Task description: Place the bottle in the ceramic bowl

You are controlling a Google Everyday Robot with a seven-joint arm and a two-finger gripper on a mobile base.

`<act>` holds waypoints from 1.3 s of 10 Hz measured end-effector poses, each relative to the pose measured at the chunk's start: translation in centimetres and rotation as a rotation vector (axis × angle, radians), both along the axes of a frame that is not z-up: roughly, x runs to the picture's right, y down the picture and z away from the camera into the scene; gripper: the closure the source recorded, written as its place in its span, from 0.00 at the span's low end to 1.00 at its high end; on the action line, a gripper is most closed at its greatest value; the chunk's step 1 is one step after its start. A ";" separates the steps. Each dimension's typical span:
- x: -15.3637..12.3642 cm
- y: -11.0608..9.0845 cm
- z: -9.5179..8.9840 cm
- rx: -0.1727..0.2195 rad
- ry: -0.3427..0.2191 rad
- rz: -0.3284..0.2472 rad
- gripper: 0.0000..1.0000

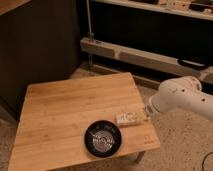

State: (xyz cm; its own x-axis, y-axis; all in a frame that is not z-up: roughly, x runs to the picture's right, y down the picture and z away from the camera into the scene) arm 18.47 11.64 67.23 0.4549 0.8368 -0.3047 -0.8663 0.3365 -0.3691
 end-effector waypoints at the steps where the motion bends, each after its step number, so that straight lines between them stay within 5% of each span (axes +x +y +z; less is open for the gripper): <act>1: 0.0 0.0 0.0 0.000 0.000 0.000 0.35; 8: 0.1 -0.1 0.3 0.014 0.002 -0.005 0.35; 10: 1.4 -1.0 1.1 0.085 0.042 -0.037 0.35; 13: 4.6 -3.8 3.8 0.177 -0.019 -0.155 0.35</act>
